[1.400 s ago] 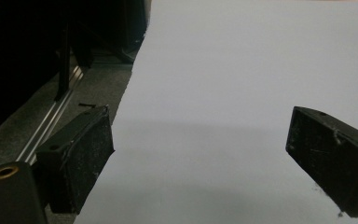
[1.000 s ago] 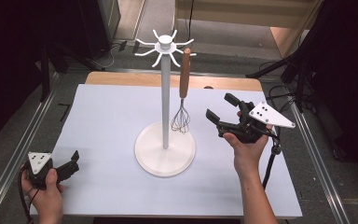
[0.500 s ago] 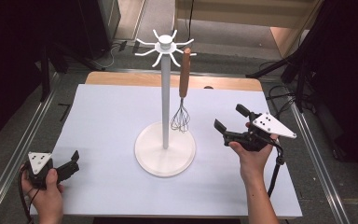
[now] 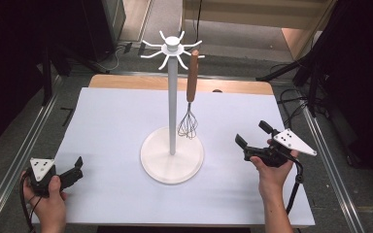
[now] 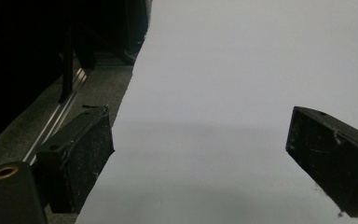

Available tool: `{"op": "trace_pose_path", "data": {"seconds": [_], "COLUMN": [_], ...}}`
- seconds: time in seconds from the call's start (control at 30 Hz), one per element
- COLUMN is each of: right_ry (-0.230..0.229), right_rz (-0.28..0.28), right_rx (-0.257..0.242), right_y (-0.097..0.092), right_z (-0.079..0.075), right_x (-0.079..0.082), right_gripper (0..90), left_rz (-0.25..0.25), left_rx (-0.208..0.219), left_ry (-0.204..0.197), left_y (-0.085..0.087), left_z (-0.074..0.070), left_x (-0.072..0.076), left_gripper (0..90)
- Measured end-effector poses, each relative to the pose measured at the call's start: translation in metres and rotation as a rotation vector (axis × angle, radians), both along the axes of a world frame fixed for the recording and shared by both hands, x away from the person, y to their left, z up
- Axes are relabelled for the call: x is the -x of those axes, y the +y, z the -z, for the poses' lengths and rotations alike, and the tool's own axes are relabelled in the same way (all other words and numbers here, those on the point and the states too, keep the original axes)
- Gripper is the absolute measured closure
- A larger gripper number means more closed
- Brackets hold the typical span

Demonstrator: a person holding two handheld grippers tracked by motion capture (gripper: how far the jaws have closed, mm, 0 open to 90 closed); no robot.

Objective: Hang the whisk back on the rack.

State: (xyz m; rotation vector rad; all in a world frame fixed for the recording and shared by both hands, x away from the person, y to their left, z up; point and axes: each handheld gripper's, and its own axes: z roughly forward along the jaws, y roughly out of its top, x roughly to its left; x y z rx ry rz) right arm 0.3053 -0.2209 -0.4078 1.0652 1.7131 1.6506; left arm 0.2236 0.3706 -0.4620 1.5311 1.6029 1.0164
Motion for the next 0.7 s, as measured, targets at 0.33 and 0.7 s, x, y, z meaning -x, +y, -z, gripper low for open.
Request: {"op": "trace_pose_path", "data": {"seconds": [0.33, 0.7], "right_ry": [0.057, 0.101], "right_rz": [0.059, 0.112], "right_rx": [0.008, 0.004], "right_y": [-0.024, -0.047], "right_z": [0.025, 0.047], "right_x": [0.008, 0.015], "right_gripper": [0.0, 0.0], "left_rz": [0.002, 0.003], "left_rx": [-0.003, -0.004], "left_ry": [0.001, 0.0], "left_y": [0.0, -0.001], "left_z": [0.0, 0.0], "left_x": [0.0, 0.0], "left_gripper": [7.9, 7.9]}}
